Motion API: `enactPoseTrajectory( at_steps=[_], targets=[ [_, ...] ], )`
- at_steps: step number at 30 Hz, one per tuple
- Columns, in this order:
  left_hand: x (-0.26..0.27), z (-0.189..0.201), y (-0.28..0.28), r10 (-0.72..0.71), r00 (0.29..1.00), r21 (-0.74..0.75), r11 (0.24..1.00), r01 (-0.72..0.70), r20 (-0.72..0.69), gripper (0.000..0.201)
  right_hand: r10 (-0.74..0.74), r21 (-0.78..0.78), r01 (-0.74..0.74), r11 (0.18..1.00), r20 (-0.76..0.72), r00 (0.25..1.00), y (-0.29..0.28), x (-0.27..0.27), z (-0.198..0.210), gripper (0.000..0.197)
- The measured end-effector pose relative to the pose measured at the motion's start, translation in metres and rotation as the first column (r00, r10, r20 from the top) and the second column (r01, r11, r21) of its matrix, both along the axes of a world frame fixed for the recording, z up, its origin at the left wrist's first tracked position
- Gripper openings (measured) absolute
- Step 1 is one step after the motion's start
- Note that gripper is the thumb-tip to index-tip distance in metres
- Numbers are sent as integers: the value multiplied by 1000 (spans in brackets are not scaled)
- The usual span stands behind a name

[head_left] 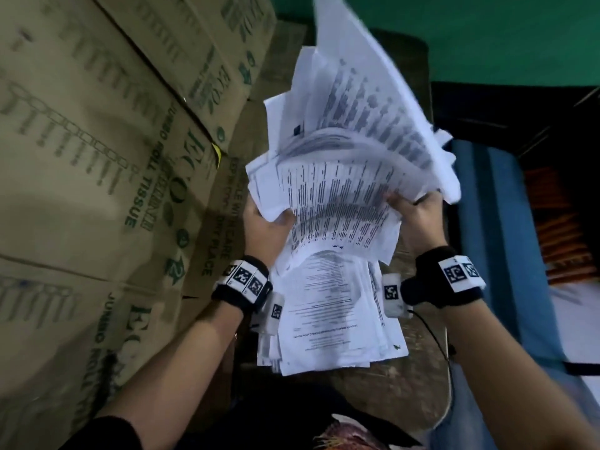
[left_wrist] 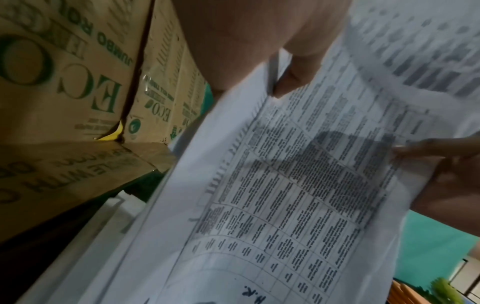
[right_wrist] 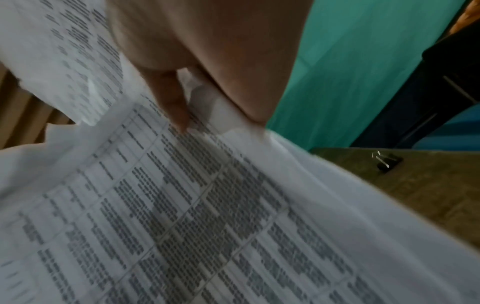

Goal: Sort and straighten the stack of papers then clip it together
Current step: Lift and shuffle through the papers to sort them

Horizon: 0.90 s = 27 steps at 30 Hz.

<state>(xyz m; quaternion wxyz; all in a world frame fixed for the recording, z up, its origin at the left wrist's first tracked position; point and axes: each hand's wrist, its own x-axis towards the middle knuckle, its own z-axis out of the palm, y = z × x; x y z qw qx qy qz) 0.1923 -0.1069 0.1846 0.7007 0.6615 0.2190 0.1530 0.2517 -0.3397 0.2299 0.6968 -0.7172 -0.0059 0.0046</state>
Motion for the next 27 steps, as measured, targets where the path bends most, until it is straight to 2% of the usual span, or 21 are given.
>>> enactPoseTrajectory(
  at_steps=[1,4,6,8,11,12,14,16,18,19,20,21,23,25,26,27],
  targets=[
    [0,-4,6,-6,1000,22,1000,5,30,48,18,4,-18,1000,-10,1000,-5,-4,2,37],
    [1,-10,12,-78,995,-35,996,80,59,61,10,15,-9,1000,-75,997,-18,-15,1,47],
    [2,-11,11,-134,990,-57,989,136,41,73,7,-11,-8,1000,-84,996,-17,-17,-1,44],
    [6,-15,9,-176,984,-65,982,175,-3,57,-12,-52,6,999,-105,994,-13,-14,-1,40],
    [11,-13,4,-193,980,-50,980,191,-53,39,102,-117,-118,986,-130,986,-5,-7,-3,60],
    [12,-12,4,-180,981,-49,983,177,-69,34,124,-158,-150,976,-159,979,-5,-4,-3,55],
    [14,-15,7,-110,990,-51,993,106,-89,35,62,-173,-112,979,-274,960,-9,-3,2,33],
    [13,-14,8,-99,993,-58,994,95,-69,30,-27,-210,-20,978,-216,976,-20,-6,3,42],
    [10,-17,8,-137,984,-58,990,131,-114,51,-43,-236,2,972,-170,985,-24,-11,6,39],
    [8,-16,6,-151,980,-98,985,139,-130,58,-33,-245,-15,970,-192,981,-31,-8,-2,36],
    [7,-17,6,-152,977,-89,986,140,-146,57,-71,-270,1,963,-247,966,-32,-1,-8,32],
    [8,-18,5,-146,978,-61,989,138,-146,48,-170,-277,73,958,-344,924,-24,0,0,28],
    [9,-18,7,-152,981,19,988,155,-123,33,-147,-318,14,948,-399,905,-45,-5,5,20],
    [11,-11,9,-157,978,37,986,163,-139,36,-335,-396,215,893,-266,904,-55,0,35,26],
    [10,-4,8,-156,975,39,986,164,-155,41,-435,-425,318,847,-214,874,-45,4,49,23],
    [10,-1,9,-177,971,19,983,182,-159,49,-298,-277,263,924,-94,950,-35,8,61,17]
  ],
)
